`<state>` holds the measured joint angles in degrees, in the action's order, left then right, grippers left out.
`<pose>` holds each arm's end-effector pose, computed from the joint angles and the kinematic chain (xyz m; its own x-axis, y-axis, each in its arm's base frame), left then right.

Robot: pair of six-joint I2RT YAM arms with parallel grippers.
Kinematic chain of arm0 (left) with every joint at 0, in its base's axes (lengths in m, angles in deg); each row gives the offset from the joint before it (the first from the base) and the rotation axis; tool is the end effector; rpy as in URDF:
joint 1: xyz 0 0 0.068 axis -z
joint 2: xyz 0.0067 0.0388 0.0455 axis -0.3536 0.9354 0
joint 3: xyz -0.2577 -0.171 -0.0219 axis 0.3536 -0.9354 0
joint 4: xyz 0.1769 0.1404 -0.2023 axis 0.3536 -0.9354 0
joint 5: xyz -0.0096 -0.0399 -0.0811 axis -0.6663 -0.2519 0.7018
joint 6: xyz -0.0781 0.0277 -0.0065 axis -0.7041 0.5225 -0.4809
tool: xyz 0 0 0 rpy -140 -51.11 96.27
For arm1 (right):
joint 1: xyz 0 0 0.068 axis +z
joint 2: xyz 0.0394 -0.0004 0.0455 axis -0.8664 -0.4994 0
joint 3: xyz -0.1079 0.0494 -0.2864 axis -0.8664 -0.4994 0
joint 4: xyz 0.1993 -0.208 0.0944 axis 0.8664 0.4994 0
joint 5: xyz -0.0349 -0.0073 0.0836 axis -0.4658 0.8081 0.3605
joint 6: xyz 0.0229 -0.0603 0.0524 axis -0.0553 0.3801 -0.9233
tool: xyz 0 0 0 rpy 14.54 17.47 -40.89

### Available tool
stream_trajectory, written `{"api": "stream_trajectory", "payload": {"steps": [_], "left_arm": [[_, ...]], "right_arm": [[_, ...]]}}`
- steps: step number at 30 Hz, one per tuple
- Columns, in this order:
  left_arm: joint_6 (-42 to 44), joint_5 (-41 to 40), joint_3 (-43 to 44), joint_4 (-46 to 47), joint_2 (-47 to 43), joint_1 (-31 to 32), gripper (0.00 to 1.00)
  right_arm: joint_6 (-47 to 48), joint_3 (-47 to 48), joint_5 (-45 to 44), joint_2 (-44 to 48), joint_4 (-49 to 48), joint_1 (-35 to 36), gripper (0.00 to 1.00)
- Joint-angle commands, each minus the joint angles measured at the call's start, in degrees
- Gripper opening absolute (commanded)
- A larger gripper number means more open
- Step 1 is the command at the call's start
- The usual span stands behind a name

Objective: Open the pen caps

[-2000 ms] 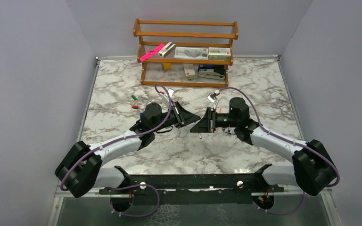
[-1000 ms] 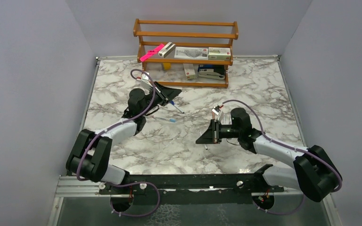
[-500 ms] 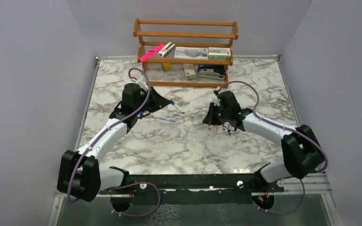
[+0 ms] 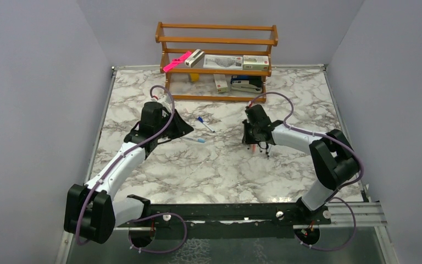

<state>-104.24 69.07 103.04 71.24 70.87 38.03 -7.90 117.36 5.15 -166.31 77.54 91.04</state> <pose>0.2893 -0.1182 0.2612 -0.7492 -0.3928 -0.5333 0.1241 0.7076 -0.6956 0.3272 0.1922 0.1420 -0.8662 -0.0038 -0.4996 -0.1183 0.9731 0.1978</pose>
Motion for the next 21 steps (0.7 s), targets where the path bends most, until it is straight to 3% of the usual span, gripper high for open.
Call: {"api": "stream_trajectory", "payload": {"steps": [1,4,10,21], "left_arm": [[1.37,-2.15,-2.62,-0.75,-2.49,-0.34,0.03],[0.93,-1.51,-3.94,-0.09,-2.36,-0.28,0.03],[2.15,-3.07,-3.37,-2.38,-3.0,-0.35,0.04],[3.77,-6.7,-3.17,-3.95,1.42,-2.06,0.08]], "right_arm": [[2.25,1.33,-4.65,-1.98,1.17,-0.29,0.04],[2.72,1.75,-5.9,-3.08,1.66,-0.24,0.09],[3.85,2.5,-7.88,-3.24,3.04,-0.26,0.29],[3.15,0.12,-7.96,2.57,4.8,-0.33,0.3]]}}
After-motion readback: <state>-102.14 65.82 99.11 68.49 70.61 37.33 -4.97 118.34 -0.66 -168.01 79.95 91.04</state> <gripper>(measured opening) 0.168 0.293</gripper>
